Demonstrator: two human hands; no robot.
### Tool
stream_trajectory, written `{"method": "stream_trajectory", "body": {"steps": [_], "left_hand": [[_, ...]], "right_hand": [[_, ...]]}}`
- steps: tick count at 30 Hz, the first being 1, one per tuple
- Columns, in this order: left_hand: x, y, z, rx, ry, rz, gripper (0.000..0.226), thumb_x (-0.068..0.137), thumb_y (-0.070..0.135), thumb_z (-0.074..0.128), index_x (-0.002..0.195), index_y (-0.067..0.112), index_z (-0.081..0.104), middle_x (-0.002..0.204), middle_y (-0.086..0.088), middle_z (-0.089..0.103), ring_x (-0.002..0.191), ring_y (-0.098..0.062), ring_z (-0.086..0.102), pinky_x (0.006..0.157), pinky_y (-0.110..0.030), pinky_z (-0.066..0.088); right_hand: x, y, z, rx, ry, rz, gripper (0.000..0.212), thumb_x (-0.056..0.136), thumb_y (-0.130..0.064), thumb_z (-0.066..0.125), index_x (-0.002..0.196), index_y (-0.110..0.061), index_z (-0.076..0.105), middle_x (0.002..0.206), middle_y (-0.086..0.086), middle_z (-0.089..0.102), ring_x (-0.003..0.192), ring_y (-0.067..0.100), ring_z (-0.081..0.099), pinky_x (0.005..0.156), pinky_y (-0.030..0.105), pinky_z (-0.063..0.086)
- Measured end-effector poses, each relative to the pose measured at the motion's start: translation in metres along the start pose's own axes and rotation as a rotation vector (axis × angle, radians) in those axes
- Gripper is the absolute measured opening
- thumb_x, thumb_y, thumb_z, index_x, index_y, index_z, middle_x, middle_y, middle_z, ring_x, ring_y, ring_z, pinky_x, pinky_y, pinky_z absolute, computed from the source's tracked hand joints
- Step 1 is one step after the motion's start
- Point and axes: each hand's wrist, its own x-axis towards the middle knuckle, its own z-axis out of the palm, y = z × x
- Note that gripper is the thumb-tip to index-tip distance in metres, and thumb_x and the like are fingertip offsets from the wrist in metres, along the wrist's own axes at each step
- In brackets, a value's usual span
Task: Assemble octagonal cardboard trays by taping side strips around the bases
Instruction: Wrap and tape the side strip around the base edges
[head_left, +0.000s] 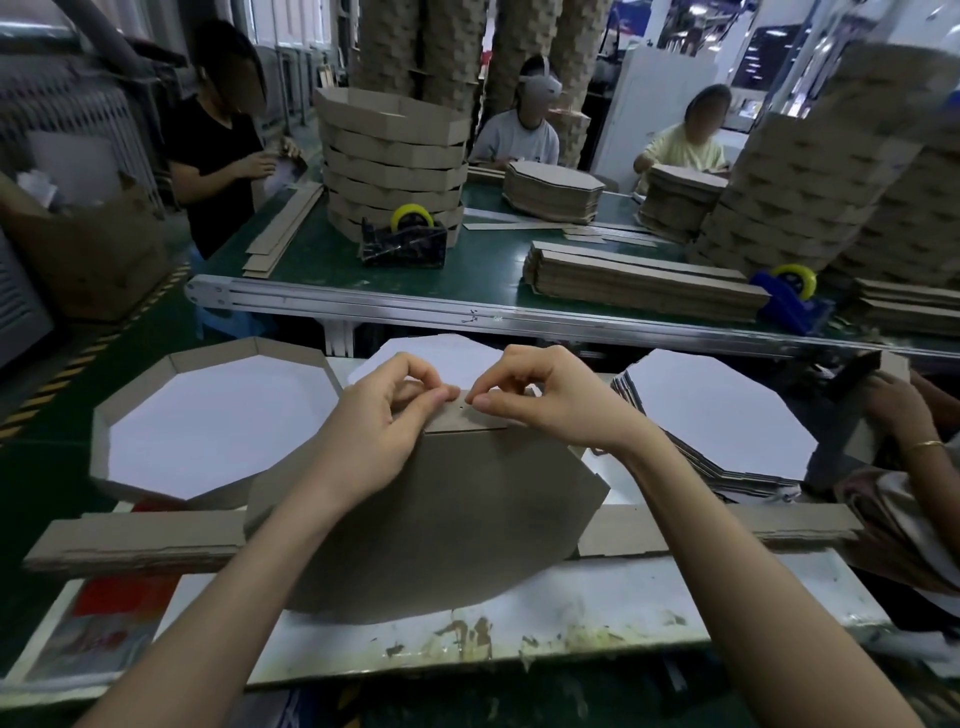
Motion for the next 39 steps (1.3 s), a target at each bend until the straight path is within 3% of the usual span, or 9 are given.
{"method": "stream_trajectory", "body": {"steps": [4, 9, 17, 22, 25, 29, 32, 35, 39], "left_hand": [[-0.002, 0.003, 0.000, 0.129, -0.016, 0.048, 0.006, 0.099, 0.023, 0.052, 0.095, 0.027, 0.054, 0.090, 0.040, 0.064, 0.091, 0.012, 0.060, 0.075, -0.025, 0.050], [-0.001, 0.006, 0.005, 0.209, -0.010, 0.097, 0.007, 0.099, 0.020, 0.050, 0.097, 0.025, 0.055, 0.096, 0.035, 0.058, 0.095, 0.003, 0.057, 0.087, -0.040, 0.051], [0.013, -0.005, 0.006, 0.179, 0.001, 0.116, 0.010, 0.099, 0.018, 0.050, 0.096, 0.026, 0.052, 0.118, 0.024, 0.057, 0.107, 0.025, 0.046, 0.092, -0.044, 0.052], [0.017, -0.007, 0.005, 0.199, 0.000, 0.122, 0.010, 0.100, 0.021, 0.048, 0.095, 0.029, 0.050, 0.131, 0.022, 0.056, 0.111, 0.013, 0.051, 0.093, -0.043, 0.051], [0.015, -0.010, 0.003, 0.173, 0.004, 0.110, 0.009, 0.100, 0.022, 0.047, 0.094, 0.029, 0.049, 0.126, 0.037, 0.052, 0.104, 0.016, 0.053, 0.092, -0.036, 0.052], [0.017, -0.012, 0.003, 0.119, 0.010, 0.082, 0.007, 0.100, 0.025, 0.048, 0.096, 0.030, 0.050, 0.118, 0.050, 0.047, 0.102, 0.025, 0.049, 0.084, -0.020, 0.048], [0.019, -0.013, 0.004, 0.104, 0.027, 0.092, 0.005, 0.099, 0.027, 0.049, 0.098, 0.032, 0.049, 0.118, 0.050, 0.047, 0.103, 0.024, 0.050, 0.082, -0.014, 0.048], [0.019, -0.014, 0.004, 0.085, 0.029, 0.096, 0.007, 0.100, 0.027, 0.049, 0.098, 0.034, 0.048, 0.116, 0.053, 0.046, 0.101, 0.026, 0.049, 0.075, 0.000, 0.043], [0.017, -0.014, 0.003, 0.081, 0.018, 0.081, 0.005, 0.099, 0.028, 0.049, 0.100, 0.033, 0.048, 0.117, 0.051, 0.046, 0.102, 0.025, 0.050, 0.077, -0.001, 0.042]], "right_hand": [[0.007, 0.007, -0.001, 0.142, 0.053, 0.116, 0.015, 0.094, -0.022, 0.067, 0.097, -0.015, 0.080, 0.071, -0.020, 0.063, 0.066, -0.001, 0.050, 0.063, 0.012, 0.036], [0.016, 0.011, 0.002, 0.500, 0.105, 0.360, 0.026, 0.091, -0.037, 0.066, 0.075, -0.024, 0.080, 0.074, 0.007, 0.050, 0.065, 0.008, 0.039, 0.064, 0.020, 0.034], [0.036, 0.017, 0.008, 0.693, 0.223, 0.429, 0.030, 0.091, -0.035, 0.066, 0.074, -0.014, 0.079, 0.058, -0.005, 0.042, 0.054, 0.005, 0.040, 0.054, 0.010, 0.037], [0.041, 0.021, 0.004, 0.791, 0.230, 0.465, 0.036, 0.083, -0.046, 0.068, 0.062, -0.019, 0.076, 0.056, -0.008, 0.042, 0.052, 0.005, 0.039, 0.060, 0.016, 0.036], [0.040, 0.031, -0.011, 1.026, 0.359, 0.494, 0.040, 0.093, -0.039, 0.063, 0.059, -0.020, 0.073, 0.056, -0.009, 0.044, 0.052, 0.006, 0.042, 0.072, 0.025, 0.039], [0.028, 0.031, -0.019, 0.524, 0.294, 0.236, 0.014, 0.093, -0.034, 0.065, 0.091, -0.030, 0.078, 0.086, -0.015, 0.071, 0.083, 0.000, 0.064, 0.079, 0.020, 0.050], [0.028, 0.023, -0.015, 0.215, 0.117, 0.096, 0.019, 0.083, -0.032, 0.077, 0.102, -0.037, 0.075, 0.107, -0.014, 0.067, 0.102, 0.004, 0.061, 0.084, 0.020, 0.048], [0.031, 0.019, -0.011, -0.077, 0.036, 0.010, 0.025, 0.078, -0.033, 0.082, 0.102, -0.031, 0.075, 0.107, -0.011, 0.062, 0.104, 0.004, 0.052, 0.085, 0.013, 0.038], [0.032, 0.016, -0.006, -0.146, 0.077, -0.052, 0.003, 0.082, -0.024, 0.079, 0.084, -0.023, 0.077, 0.092, -0.012, 0.067, 0.093, 0.010, 0.049, 0.078, 0.013, 0.031]]}}
